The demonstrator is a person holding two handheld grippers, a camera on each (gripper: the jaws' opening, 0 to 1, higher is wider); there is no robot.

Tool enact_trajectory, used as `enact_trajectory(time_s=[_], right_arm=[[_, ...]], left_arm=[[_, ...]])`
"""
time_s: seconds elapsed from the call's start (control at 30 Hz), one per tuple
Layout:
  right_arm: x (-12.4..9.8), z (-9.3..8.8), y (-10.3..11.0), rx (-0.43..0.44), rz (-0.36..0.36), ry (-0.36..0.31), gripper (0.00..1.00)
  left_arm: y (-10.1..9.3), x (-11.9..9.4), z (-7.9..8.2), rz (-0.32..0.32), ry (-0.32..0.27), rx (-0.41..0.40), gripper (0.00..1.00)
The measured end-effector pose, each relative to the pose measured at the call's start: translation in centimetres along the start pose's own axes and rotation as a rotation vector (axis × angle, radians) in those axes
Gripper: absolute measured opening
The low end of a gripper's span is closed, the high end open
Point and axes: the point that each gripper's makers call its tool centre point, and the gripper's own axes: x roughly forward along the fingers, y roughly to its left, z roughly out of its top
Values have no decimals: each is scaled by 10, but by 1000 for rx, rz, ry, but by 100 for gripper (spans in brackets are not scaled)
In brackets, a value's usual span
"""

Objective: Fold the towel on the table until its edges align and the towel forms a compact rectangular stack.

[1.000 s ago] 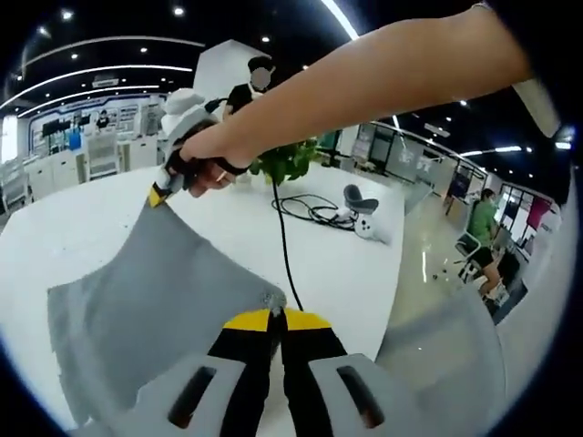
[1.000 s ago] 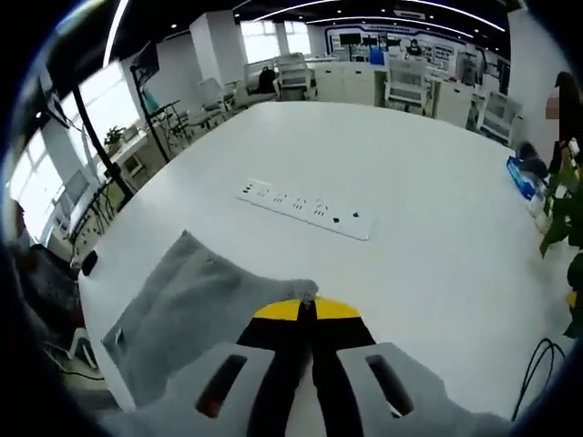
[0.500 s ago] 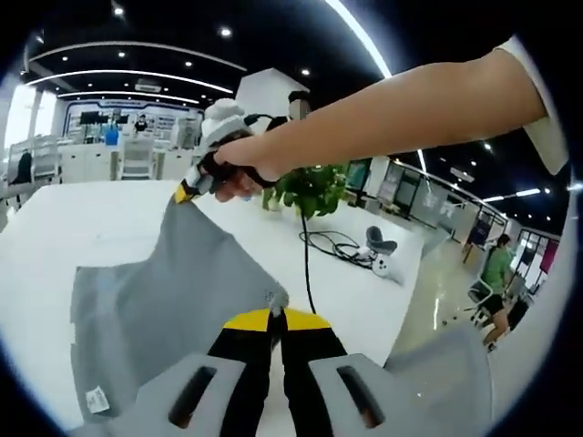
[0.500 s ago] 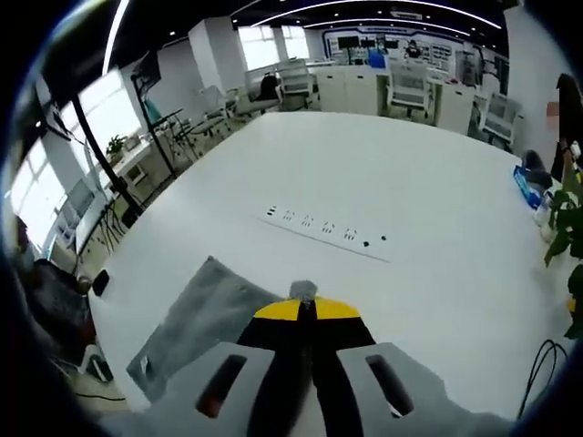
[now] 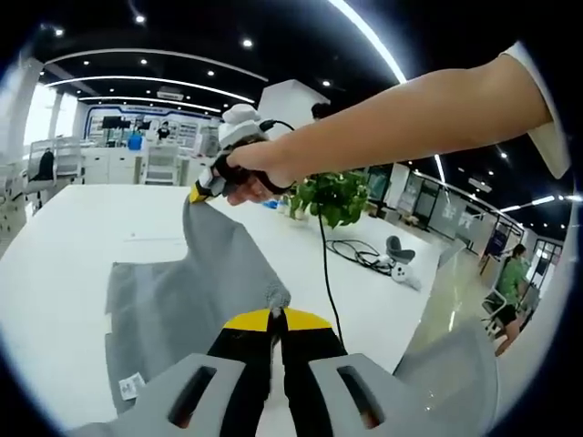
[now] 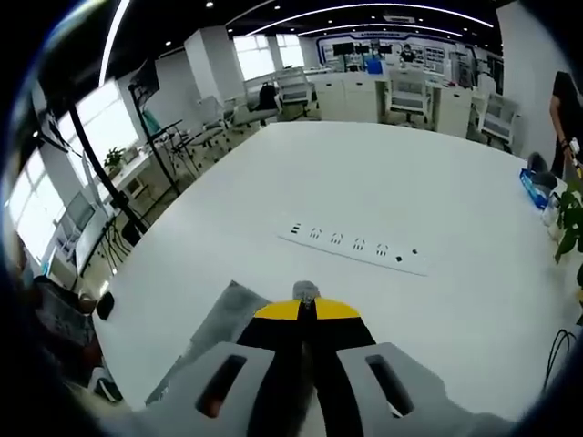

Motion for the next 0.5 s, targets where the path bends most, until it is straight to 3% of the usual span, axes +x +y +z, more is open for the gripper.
enact_trajectory(time_s=[0.3, 0.5], right_arm=[[17, 1, 22, 31, 16, -9, 0], [28, -3, 36, 49, 25, -10, 0]], left_arm=[[25, -17, -5, 60, -3, -14, 3], [45, -25, -20, 107, 22, -33, 3]])
